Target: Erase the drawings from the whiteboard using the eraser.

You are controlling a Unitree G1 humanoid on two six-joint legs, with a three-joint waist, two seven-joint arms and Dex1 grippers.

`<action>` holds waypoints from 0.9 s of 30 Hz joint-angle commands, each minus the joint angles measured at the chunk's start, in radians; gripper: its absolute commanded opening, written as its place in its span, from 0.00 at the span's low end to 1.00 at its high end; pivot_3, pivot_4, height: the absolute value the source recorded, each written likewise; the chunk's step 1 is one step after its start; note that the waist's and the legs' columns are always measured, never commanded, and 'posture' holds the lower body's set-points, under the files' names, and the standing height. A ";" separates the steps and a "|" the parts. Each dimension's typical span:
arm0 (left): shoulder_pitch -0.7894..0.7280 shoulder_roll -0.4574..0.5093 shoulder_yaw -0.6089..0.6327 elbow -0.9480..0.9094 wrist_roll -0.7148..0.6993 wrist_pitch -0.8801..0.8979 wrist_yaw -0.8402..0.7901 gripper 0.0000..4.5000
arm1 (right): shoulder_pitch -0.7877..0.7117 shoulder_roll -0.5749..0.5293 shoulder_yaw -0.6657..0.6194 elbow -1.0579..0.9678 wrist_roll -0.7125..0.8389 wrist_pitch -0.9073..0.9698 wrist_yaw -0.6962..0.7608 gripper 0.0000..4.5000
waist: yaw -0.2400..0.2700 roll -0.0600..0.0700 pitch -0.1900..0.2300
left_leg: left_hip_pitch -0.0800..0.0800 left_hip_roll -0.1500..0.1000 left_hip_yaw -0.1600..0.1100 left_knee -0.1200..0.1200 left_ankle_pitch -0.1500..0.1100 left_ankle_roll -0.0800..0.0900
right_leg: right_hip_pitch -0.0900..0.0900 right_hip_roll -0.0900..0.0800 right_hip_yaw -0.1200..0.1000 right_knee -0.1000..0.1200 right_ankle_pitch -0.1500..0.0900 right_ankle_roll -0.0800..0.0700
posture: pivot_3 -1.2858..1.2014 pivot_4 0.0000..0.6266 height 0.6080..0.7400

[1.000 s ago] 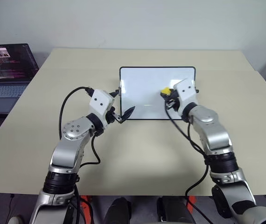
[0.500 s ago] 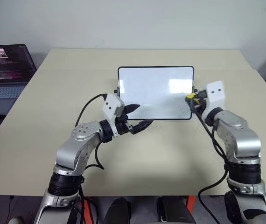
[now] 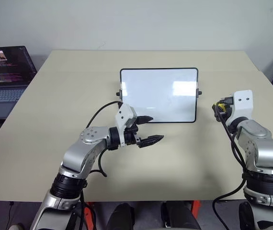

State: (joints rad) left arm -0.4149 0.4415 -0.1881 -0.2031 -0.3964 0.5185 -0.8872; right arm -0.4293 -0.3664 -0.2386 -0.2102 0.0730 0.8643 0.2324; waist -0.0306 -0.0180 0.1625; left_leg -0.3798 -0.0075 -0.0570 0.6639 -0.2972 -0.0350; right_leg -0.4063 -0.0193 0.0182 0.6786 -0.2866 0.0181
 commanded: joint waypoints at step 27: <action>-0.008 0.000 -0.025 -0.012 0.067 -0.090 -0.008 1.00 | -0.002 0.023 0.039 0.197 0.006 -0.175 -0.021 0.24 | 0.001 0.000 0.000 | 0.000 0.000 0.000 0.000 0.000 0.000 | 0.000 0.000 0.001 0.001 0.000 0.000 | 0.52 0.24 1.00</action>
State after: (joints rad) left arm -0.4114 0.4415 -0.2300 -0.1815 -0.3252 0.4415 -0.9001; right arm -0.4123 -0.3320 -0.1968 0.0029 0.0719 0.7110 0.2150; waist -0.0301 -0.0179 0.1625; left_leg -0.3798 -0.0075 -0.0566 0.6644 -0.2972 -0.0348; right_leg -0.4063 -0.0194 0.0187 0.6795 -0.2866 0.0181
